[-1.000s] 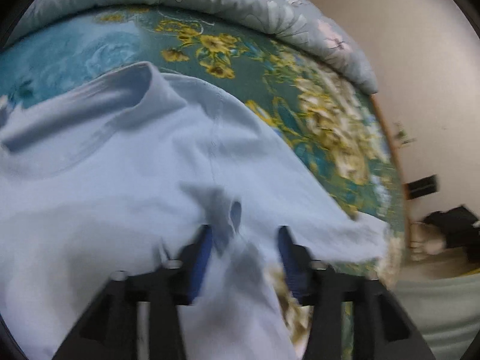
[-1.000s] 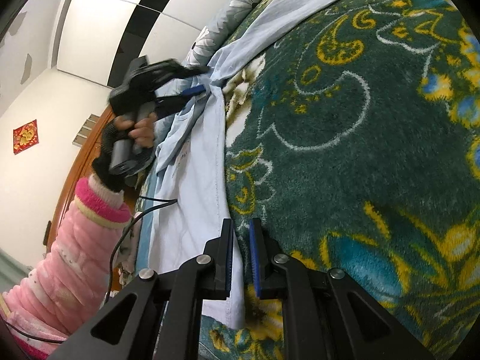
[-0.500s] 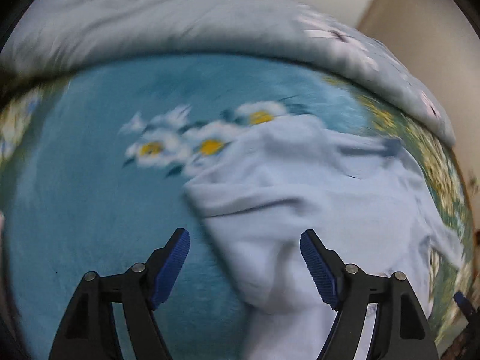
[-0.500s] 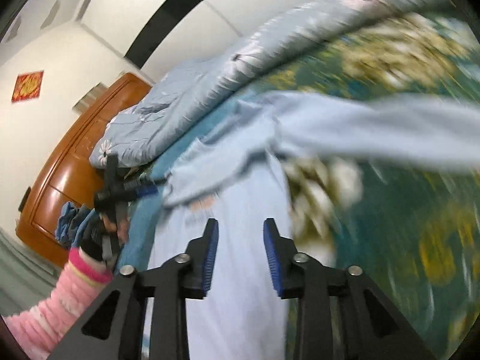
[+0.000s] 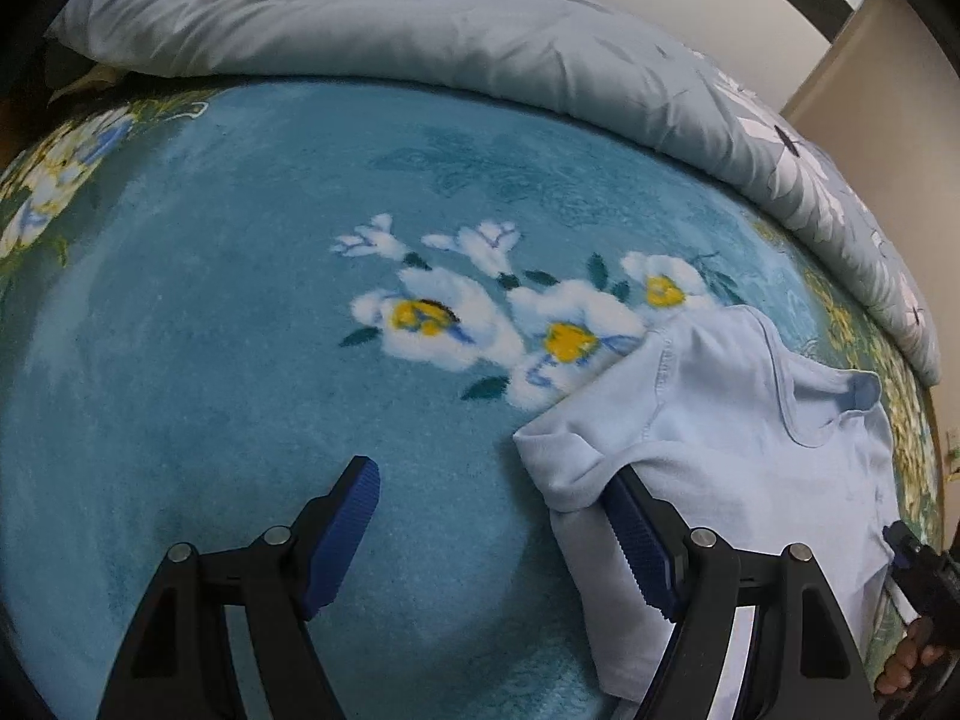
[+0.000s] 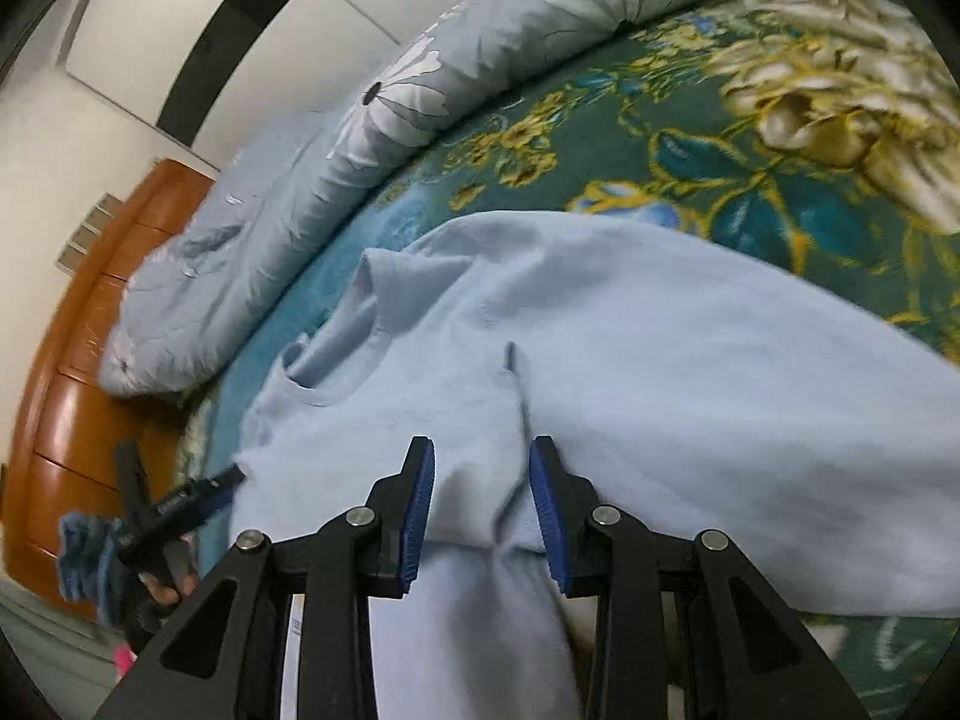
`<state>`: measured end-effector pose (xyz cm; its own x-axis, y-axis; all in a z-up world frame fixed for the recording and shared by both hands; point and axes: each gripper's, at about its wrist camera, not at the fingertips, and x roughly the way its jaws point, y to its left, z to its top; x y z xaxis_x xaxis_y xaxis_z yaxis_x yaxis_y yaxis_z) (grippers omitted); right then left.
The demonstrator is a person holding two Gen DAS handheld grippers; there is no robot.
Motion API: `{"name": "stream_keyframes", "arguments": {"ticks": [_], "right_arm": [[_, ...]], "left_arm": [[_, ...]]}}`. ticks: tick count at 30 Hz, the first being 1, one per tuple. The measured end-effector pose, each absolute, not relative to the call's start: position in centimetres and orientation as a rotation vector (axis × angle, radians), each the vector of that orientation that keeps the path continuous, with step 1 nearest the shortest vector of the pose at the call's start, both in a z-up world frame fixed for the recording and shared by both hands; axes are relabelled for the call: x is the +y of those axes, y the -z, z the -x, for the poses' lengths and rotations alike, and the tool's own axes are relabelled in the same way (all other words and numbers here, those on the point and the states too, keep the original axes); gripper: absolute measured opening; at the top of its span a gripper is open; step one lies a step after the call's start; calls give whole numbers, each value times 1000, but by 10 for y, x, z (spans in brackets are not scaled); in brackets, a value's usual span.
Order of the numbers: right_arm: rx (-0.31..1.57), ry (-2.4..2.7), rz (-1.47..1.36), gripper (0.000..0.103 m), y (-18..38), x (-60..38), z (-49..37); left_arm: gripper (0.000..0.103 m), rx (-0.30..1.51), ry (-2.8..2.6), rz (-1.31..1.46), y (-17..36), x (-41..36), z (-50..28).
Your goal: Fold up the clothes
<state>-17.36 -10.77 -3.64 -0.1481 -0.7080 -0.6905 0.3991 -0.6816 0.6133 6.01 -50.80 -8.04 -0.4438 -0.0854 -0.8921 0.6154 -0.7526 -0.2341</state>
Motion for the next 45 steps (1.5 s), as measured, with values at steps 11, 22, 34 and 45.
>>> {"name": "stream_keyframes", "arguments": {"ticks": [11,22,34,45], "right_arm": [[-171,1992,-1348,5,32,-126,165],[-391,2246,-1231,34,-23,51,143],[-1073,2449,-1405,35,25,249,127],[-1212,2469,-1357,6,39,242,141]], "left_arm": [[80,705,2207,-1345,83,-500,-66],[81,873,2340,-1235,34,-458,-146],[84,1123,2285,-1141,53,-412,-239],[84,1163,2231,-1143,66,-405,-272]]}}
